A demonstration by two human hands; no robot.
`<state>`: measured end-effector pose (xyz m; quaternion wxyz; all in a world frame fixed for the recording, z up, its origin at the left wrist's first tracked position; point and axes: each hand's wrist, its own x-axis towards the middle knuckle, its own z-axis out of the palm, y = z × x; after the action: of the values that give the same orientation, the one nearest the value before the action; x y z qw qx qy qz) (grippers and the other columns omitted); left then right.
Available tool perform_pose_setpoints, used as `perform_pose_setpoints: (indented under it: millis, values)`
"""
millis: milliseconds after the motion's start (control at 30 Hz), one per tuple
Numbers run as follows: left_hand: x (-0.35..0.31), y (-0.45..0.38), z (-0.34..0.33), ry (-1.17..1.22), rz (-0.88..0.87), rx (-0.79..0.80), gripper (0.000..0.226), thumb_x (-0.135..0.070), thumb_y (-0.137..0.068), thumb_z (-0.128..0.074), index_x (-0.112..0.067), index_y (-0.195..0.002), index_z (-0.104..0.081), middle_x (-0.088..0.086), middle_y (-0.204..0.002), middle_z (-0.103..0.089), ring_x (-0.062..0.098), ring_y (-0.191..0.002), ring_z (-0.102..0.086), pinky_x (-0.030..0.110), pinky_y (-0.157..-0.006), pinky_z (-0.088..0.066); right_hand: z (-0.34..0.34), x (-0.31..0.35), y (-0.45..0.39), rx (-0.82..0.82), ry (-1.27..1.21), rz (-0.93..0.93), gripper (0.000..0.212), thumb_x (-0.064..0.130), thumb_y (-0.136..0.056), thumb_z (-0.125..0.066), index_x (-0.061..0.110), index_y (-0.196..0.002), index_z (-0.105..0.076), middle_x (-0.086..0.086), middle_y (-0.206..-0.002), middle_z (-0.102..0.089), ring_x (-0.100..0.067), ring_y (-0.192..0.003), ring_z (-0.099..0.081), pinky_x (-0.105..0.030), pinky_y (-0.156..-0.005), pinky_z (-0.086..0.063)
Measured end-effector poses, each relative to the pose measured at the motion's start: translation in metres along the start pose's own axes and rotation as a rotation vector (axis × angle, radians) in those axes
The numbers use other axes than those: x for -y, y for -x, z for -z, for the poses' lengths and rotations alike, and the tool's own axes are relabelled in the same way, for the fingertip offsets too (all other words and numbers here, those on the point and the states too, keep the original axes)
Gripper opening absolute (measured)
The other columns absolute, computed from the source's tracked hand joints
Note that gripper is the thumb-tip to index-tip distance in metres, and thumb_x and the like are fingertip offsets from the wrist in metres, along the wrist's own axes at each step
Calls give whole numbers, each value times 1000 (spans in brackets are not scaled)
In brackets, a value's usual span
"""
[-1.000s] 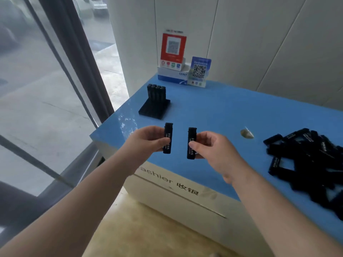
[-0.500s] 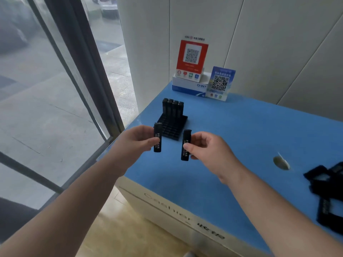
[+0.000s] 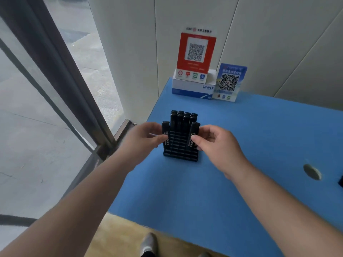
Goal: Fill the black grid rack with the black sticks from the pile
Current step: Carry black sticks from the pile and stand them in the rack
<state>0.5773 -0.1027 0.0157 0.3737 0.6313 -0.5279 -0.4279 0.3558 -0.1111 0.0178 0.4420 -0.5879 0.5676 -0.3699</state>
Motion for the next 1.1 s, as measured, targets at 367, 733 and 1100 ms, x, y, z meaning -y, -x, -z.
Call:
perform_pose_setpoints:
  millis: [367, 733, 1100]
  values:
    - [23, -76, 11, -257, -226, 106, 4, -27, -87, -72, -28, -86, -68, -23, -77, -69, -7, -72, -63, 20, -69, -47, -39, -1, -19, -237, 35, -65, 15, 17, -88, -75, 31, -85, -70, 16, -85, -75, -4, -82, -69, -28, -86, -56]
    - [37, -98, 2, -388, -411, 110, 4, -23, -89, -69, -20, -91, -70, -10, -87, -71, 5, -79, -66, 10, -69, -45, -46, -3, -23, -310, 32, -74, 18, 15, -89, -73, 33, -84, -70, 19, -84, -74, -1, -78, -68, -20, -79, -53]
    - [39, -99, -7, -437, -467, 106, 7, -26, -91, -66, -25, -97, -70, -9, -89, -65, 11, -75, -63, 29, -72, -51, -48, -11, -37, -344, 9, -81, 16, 14, -89, -73, 27, -98, -75, 11, -89, -76, -5, -85, -71, -28, -89, -56]
